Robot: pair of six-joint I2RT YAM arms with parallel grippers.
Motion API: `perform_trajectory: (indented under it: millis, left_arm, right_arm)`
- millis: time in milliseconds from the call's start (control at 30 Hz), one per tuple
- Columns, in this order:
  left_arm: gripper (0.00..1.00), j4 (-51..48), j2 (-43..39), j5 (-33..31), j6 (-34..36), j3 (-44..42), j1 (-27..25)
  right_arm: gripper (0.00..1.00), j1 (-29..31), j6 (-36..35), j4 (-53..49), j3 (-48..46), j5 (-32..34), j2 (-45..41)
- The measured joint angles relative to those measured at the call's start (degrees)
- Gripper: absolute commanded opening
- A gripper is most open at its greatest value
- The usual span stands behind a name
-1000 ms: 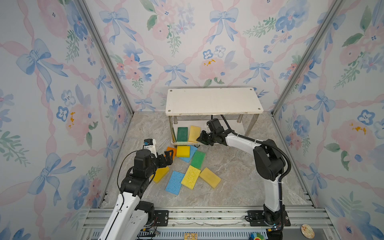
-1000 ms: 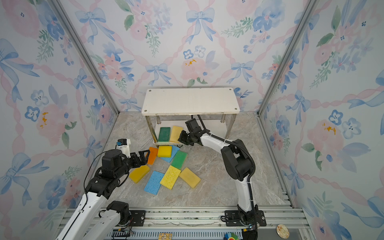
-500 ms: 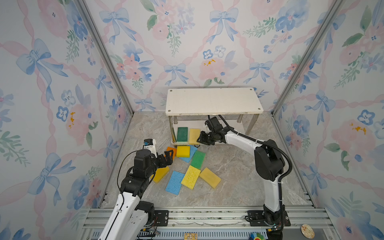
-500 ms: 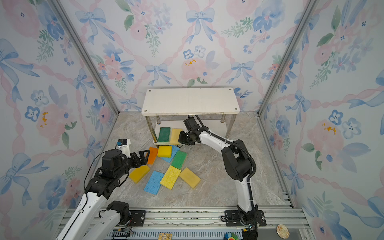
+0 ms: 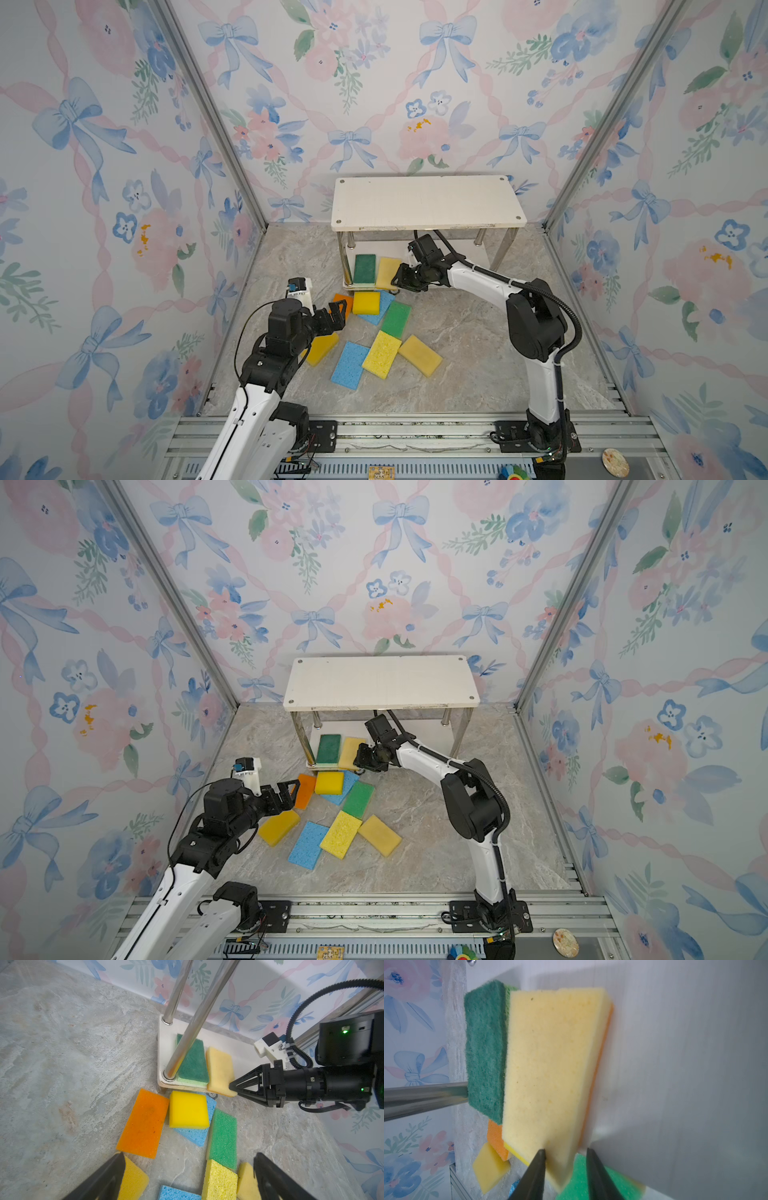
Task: Place and organize the cleaning sponges onto the shelf
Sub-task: 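Push the pale yellow sponge upright onto the lower tier beside the green sponge, then open the right gripper and release the pale yellow sponge on the shelf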
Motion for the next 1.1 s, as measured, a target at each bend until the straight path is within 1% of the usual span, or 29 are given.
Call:
perform_trajectory:
  millis: [300,667,900,1100]
  left_arm:
    - [0.98,0.02,0.11,0.0,0.0,0.0,0.0]
    - [0.98,0.0,0.48,0.0,0.0,-0.07,0.0]
    - [0.98,0.02,0.48,0.0,0.0,-0.07,0.0]
    - [0.98,0.02,0.48,0.2,0.0,-0.09,0.0]
  right_arm:
    - [0.37,-0.13,0.28,0.02,3.82,0.39,2.69]
    - [0.5,-0.13,0.35,0.85,4.22,0.42,2.86]
    - [0.56,-0.11,0.5,1.9,-2.54,1.84,-2.43]
    - [0.59,0.2,0.28,1.97,-10.88,3.02,-10.84]
